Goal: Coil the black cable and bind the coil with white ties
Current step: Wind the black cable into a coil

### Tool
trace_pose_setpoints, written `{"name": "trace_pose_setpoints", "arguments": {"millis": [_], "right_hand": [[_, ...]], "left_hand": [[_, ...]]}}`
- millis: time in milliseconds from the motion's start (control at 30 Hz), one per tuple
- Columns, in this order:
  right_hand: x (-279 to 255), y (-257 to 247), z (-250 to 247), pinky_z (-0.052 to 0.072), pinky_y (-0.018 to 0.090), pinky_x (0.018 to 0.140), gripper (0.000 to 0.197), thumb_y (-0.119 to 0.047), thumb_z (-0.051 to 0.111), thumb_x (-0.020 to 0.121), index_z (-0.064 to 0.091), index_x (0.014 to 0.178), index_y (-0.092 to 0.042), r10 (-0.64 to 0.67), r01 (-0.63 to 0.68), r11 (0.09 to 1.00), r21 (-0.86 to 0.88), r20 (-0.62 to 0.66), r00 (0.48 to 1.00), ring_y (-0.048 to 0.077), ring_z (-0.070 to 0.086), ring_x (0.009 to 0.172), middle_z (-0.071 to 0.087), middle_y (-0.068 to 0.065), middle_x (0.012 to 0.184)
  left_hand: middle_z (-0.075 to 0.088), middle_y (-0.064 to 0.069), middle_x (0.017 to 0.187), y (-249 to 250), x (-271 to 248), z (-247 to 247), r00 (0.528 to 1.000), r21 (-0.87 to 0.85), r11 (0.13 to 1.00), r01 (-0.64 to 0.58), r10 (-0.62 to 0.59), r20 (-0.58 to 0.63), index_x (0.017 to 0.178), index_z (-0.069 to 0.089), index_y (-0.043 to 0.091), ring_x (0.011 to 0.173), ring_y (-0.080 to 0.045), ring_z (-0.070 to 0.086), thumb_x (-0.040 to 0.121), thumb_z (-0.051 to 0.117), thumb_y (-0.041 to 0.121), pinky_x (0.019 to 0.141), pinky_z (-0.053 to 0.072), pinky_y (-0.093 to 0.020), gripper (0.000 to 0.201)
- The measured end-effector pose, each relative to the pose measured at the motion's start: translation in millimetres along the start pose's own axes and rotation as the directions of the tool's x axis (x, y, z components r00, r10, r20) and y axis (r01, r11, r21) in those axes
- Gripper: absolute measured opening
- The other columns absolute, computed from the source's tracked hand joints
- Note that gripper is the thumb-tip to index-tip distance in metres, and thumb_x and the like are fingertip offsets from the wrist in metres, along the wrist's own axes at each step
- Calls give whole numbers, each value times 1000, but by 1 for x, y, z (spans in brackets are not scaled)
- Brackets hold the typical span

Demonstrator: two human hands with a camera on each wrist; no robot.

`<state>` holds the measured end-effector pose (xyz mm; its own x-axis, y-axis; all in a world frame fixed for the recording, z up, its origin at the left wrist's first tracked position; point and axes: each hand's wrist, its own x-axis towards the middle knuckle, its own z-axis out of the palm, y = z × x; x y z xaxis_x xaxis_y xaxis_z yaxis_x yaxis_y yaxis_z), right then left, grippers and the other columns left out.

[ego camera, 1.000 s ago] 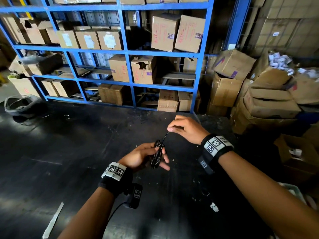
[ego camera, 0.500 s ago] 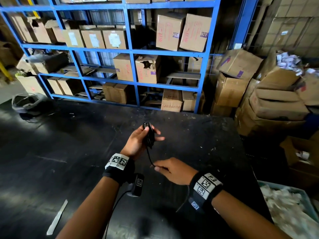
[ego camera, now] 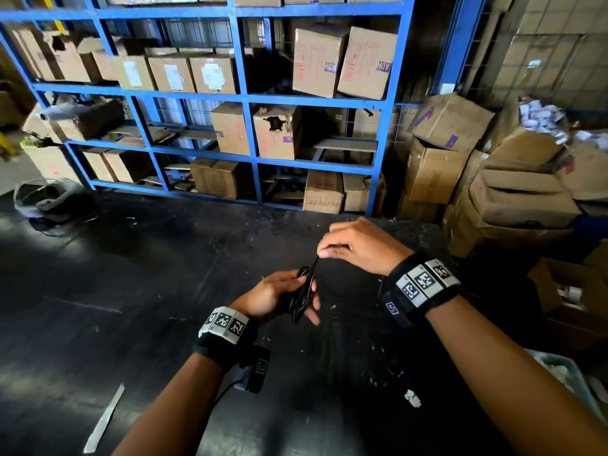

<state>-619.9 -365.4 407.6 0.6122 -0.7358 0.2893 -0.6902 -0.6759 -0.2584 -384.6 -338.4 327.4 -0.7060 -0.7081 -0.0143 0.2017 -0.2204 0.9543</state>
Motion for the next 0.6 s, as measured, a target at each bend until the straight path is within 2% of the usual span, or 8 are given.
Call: {"name": "trace_pose_setpoints", "arguments": {"millis": [100, 200, 267, 333, 400, 433, 533, 600], "right_hand": [[-1, 13, 12, 55, 42, 79, 20, -40, 63, 98, 77, 104, -28, 11, -4, 997, 79, -85, 996, 11, 70, 87, 72, -9, 96], [-10, 22, 38, 56, 39, 89, 20, -22, 66, 98, 76, 115, -22, 126, -102, 975, 198, -115, 985, 15, 71, 98, 75, -4, 106], [-19, 21, 59, 56, 40, 93, 23, -18, 65, 99, 74, 119, -18, 189, -155, 952, 263, -109, 976, 16, 71, 104, 76, 0, 112], [-28, 10, 78, 56, 37, 87, 21, -21, 62, 101, 74, 117, -18, 228, -187, 916, 354, -78, 971, 12, 71, 93, 77, -6, 103], [-37, -4, 96, 53, 27, 75, 21, -19, 57, 104, 75, 116, -21, 243, -204, 878, 434, -37, 969, 4, 63, 72, 70, -15, 83], [-39, -10, 105, 52, 28, 71, 22, -19, 56, 104, 74, 116, -21, 256, -215, 867, 450, -32, 966, 4, 60, 67, 67, -13, 77], [-44, -26, 125, 57, 46, 73, 22, -21, 54, 104, 73, 113, -13, 301, -259, 852, 455, -19, 954, 16, 68, 71, 71, 0, 82], [-48, -39, 130, 58, 45, 78, 24, -24, 53, 104, 72, 114, -13, 278, -256, 881, 398, 2, 961, 19, 71, 82, 75, 3, 93]], "left_hand": [[59, -25, 87, 3, -1, 7, 998, -116, 993, -33, 40, 56, 98, 52, 1, 81, -41, 63, 103, 32, 19, 82, 55, -54, 28], [58, -24, 84, 9, -2, 11, 992, -215, 972, -90, 107, 69, 95, 49, 4, 73, -40, 69, 102, 30, 19, 99, 46, -58, 26], [57, -22, 83, 11, 0, 6, 987, -322, 937, -133, 153, 38, 94, 48, 5, 67, -37, 68, 103, 27, 20, 105, 41, -61, 28], [55, -19, 83, 12, 3, 0, 982, -413, 895, -170, 190, 7, 94, 48, 6, 63, -33, 65, 104, 23, 21, 109, 35, -65, 30], [54, -17, 83, 12, 6, -6, 976, -455, 866, -206, 212, -40, 95, 49, 7, 61, -30, 61, 105, 23, 21, 113, 23, -69, 31], [54, -15, 82, 12, 7, -8, 973, -461, 859, -224, 221, -60, 95, 50, 7, 60, -28, 60, 105, 23, 21, 113, 22, -69, 32], [53, -11, 78, 9, 10, -9, 961, -457, 845, -278, 235, -149, 94, 51, 9, 54, -23, 56, 106, 25, 23, 109, 39, -62, 32], [52, -8, 77, 5, 11, -11, 944, -442, 838, -320, 240, -228, 93, 53, 11, 52, -20, 52, 106, 27, 24, 108, 42, -58, 32]]}}
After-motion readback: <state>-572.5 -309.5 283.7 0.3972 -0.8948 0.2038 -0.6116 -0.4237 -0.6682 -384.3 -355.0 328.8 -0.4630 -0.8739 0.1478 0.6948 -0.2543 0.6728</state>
